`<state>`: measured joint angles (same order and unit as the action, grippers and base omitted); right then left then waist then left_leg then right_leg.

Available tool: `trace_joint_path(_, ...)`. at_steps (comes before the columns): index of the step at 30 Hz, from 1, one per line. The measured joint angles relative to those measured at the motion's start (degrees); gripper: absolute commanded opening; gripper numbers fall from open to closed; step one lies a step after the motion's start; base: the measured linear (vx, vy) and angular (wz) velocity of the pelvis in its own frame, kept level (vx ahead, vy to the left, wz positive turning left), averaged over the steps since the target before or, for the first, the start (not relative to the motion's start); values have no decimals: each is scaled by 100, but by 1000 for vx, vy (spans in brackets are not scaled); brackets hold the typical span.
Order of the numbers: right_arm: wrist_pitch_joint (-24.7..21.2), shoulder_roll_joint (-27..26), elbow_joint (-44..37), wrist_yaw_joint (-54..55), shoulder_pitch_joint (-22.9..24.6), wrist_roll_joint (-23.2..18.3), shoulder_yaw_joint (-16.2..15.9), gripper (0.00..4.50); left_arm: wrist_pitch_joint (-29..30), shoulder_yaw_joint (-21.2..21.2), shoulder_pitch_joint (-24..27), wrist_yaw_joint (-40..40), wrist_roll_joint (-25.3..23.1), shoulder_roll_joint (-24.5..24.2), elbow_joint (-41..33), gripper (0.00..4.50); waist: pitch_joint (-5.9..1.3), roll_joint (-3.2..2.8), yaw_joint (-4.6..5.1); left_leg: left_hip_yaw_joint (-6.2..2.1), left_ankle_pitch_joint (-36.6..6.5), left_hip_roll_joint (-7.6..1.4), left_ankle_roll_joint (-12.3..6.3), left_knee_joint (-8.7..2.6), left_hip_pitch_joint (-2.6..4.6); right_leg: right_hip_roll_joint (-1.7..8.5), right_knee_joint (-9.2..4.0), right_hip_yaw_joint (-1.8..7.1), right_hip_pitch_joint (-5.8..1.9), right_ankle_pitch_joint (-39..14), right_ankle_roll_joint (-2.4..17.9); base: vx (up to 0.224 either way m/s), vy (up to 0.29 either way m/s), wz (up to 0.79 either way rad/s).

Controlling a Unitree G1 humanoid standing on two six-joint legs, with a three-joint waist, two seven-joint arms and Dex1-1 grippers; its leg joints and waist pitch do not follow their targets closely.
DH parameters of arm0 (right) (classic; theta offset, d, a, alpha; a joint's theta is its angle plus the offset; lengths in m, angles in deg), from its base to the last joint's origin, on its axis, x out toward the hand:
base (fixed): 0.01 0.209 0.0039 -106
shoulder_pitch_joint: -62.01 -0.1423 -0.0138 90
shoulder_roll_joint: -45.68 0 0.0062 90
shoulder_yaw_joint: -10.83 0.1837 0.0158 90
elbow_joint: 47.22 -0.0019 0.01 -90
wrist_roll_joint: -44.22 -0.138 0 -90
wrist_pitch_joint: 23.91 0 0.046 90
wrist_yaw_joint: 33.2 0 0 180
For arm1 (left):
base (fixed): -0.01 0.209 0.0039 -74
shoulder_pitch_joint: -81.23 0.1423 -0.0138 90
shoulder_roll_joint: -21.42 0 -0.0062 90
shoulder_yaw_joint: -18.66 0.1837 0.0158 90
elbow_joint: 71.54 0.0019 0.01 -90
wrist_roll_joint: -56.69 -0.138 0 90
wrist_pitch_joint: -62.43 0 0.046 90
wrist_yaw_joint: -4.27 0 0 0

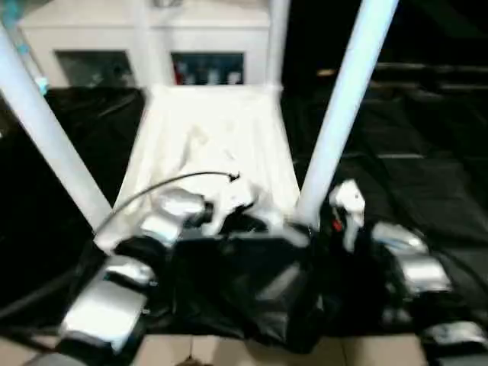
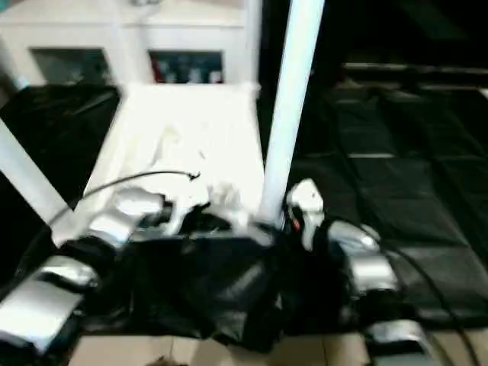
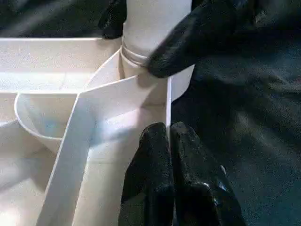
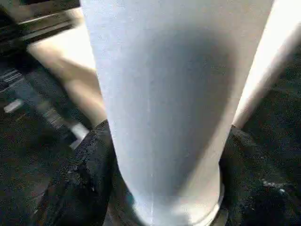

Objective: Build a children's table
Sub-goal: Rotate leg to tighten

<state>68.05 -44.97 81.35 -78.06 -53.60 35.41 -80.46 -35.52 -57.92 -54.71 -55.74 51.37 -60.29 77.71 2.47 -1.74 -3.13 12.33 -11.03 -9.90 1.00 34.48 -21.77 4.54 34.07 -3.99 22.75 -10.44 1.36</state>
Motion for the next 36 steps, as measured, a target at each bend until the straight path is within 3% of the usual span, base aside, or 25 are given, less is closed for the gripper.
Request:
trace_joint_path(4,-59,-375,165,1130,-170,172,157,265,188,-59,-135,784,-69,304,197,0,-8,-23,103,0,-1,3,0,-1,11,0,-2,3,-11,1,0,0,0,0)
trace_joint_path(9,-145,-633,282,1988,-339,346,287,265,288,-162,-196,1413,-107,584,325,0,-18,-40,114,0,-2,4,1,-17,18,0,-8,1,-15,-2,-4,0,0,0)
trace_joint_path(12,-103,-649,274,2003,-332,371,291,334,287,-177,-196,1405,-108,587,326,0,-18,-39,111,0,-2,5,0,-22,18,0,-10,0,-15,-3,-7,0,0,0)
trace_joint_path(14,-27,-651,261,1916,-304,387,288,334,286,-174,-195,1373,-110,580,312,0,-16,-35,108,0,-1,5,0,-21,17,0,-9,0,-13,-3,-7,0,0,0)
trace_joint_path(17,99,-556,176,1480,-192,347,286,378,263,-172,-133,1072,-107,457,181,0,-10,-25,87,0,-2,4,0,-25,10,0,-10,0,-8,-6,-12,0,0,0)
trace_joint_path(20,83,-217,-71,485,-12,115,156,380,194,-169,19,561,-60,255,-68,0,-12,-32,69,0,-2,2,-1,-28,-9,-1,-6,-3,12,-7,-14,0,0,0)
trace_joint_path(24,21,339,-481,-932,273,-142,-128,380,32,-73,247,-448,100,-107,-394,0,-8,-50,-34,0,1,-5,-4,-28,-18,-4,2,-9,24,-8,-15,0,0,0)
trace_joint_path(29,-176,555,-721,-1966,317,-379,-357,380,75,72,360,-1434,218,-341,-687,0,-4,-45,-149,3,-2,-4,-3,-23,-28,-3,-4,-7,27,-8,-15,0,0,0)
trace_joint_path(36,-509,774,-915,-2574,315,-499,-500,309,134,148,371,-1865,273,-507,-772,0,8,-27,-204,10,-4,-5,-6,-21,-31,-1,-1,-4,33,-8,-15,0,0,0)
